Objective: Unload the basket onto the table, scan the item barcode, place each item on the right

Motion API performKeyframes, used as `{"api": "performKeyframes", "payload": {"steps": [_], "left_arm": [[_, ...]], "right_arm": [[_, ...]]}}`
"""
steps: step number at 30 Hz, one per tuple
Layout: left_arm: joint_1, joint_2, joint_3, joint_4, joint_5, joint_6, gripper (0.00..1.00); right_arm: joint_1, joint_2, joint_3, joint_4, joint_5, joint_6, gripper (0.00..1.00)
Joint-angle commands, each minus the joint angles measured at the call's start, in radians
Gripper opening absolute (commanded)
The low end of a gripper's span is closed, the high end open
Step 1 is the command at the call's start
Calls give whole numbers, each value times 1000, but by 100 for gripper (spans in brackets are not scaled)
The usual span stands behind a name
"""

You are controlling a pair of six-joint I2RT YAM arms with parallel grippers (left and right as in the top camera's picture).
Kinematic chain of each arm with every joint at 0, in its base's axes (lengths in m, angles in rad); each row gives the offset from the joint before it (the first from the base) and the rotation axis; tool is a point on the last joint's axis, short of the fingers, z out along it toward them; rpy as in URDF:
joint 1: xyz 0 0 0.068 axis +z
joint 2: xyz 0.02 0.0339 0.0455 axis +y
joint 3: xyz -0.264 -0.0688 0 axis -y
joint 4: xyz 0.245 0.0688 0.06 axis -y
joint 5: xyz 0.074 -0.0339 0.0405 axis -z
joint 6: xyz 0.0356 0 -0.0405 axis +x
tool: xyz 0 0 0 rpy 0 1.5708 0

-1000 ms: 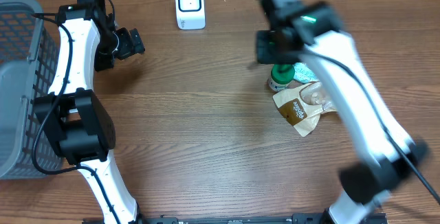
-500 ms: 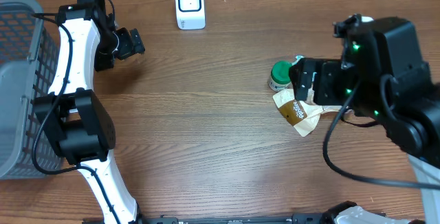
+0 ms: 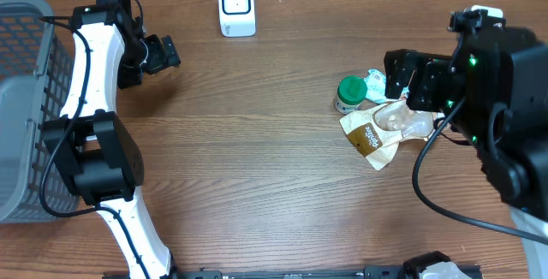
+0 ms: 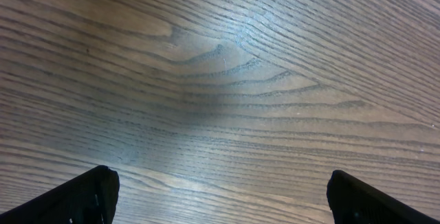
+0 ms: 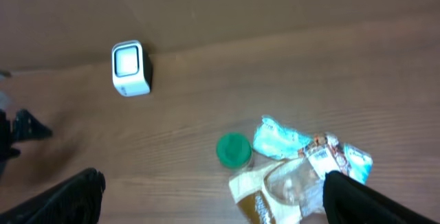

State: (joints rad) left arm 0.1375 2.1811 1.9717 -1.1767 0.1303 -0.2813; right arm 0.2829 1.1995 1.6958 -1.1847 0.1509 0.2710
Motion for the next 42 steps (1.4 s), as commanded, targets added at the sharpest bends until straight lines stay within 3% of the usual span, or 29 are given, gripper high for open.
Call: {"api": "performKeyframes", "payload": {"steps": [1, 13, 20, 28, 36, 42], "left_arm": [[-7, 10, 14, 4, -7, -7, 100], [-7, 10, 14, 4, -7, -7, 100], [-7, 10, 14, 4, -7, -7, 100], [-7, 10, 14, 4, -7, -7, 99], [-7, 10, 14, 4, -7, -7, 100], [-7, 10, 14, 4, -7, -7, 99]], "right_arm": [[-59, -159, -235, 175, -93, -117, 100], [-154, -758, -1131, 931, -95, -141, 100], [-173, -1021, -1478, 1185, -127, -142, 100], [-174, -1197, -1682, 1222, -146, -142, 100], [-174, -1197, -1688, 1099, -154, -141, 100], [-174, -1197, -1688, 1101, -153, -142, 100]]}}
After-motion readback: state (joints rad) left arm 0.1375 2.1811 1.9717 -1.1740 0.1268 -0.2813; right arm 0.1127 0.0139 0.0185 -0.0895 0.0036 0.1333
